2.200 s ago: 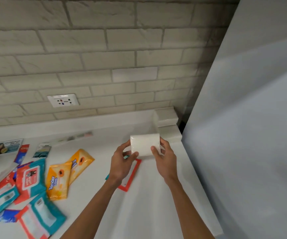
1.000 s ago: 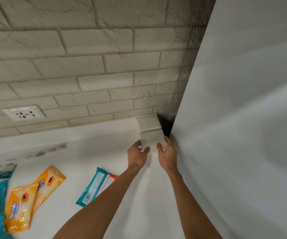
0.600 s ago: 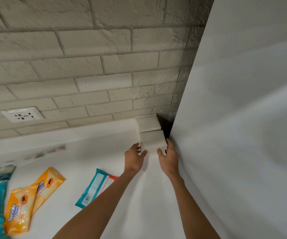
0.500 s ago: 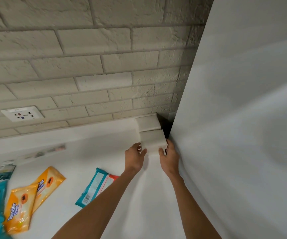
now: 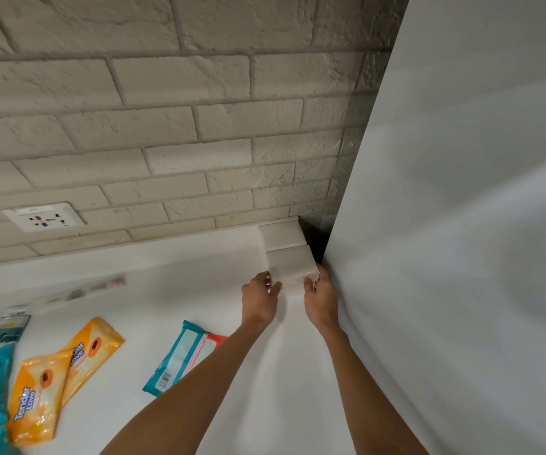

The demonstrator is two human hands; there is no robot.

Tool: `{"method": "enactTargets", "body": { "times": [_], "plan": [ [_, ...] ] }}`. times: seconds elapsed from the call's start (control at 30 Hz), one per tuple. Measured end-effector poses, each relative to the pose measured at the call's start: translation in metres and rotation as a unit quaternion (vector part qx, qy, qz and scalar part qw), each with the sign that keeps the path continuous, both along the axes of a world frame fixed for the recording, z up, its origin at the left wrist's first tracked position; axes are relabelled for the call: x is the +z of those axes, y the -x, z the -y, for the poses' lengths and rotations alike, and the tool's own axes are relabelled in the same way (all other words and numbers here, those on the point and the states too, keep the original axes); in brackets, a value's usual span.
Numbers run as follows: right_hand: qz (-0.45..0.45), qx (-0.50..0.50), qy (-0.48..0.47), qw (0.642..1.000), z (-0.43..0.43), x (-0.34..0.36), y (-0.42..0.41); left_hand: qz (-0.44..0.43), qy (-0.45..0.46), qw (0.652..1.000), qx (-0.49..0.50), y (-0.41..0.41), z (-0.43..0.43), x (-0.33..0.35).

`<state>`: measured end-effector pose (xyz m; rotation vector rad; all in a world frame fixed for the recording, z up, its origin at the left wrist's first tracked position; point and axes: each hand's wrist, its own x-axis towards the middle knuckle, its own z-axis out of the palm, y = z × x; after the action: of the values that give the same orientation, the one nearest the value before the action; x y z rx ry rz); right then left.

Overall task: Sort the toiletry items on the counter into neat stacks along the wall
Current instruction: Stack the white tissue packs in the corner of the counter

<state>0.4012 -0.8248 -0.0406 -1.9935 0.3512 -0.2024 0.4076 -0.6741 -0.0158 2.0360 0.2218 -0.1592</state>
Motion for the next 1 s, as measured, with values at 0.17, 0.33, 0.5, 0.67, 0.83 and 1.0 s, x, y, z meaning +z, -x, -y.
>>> {"method": "enactTargets", "body": {
  "times": [0.17, 0.33, 0.5, 0.67, 0.83, 1.0],
  "plan": [
    [-0.006, 0.004, 0.004, 1.0, -0.001, 0.0, 0.0, 0.001, -0.011, 1.0, -0.002, 0.001, -0.001, -0.002],
    [-0.017, 0.003, 0.028, 0.999, 0.0, -0.002, -0.001, -0.011, -0.032, 0.999, -0.023, 0.001, -0.004, 0.003],
    [-0.014, -0.024, 0.042, 0.999, -0.009, 0.007, 0.01, -0.018, -0.083, 0.995, -0.055, 0.009, -0.017, 0.005],
    [0.057, -0.048, 0.079, 0.994, -0.029, 0.025, 0.033, 0.022, -0.134, 0.989, -0.063, 0.031, -0.057, 0.018],
    [0.096, 0.004, 0.092, 0.991, -0.074, 0.043, 0.056, 0.061, -0.17, 0.983, -0.04, 0.067, -0.12, 0.035],
    [0.081, 0.08, 0.104, 0.988, -0.149, 0.047, 0.082, 0.053, -0.177, 0.982, 0.026, 0.106, -0.194, 0.046]
  ]
}}
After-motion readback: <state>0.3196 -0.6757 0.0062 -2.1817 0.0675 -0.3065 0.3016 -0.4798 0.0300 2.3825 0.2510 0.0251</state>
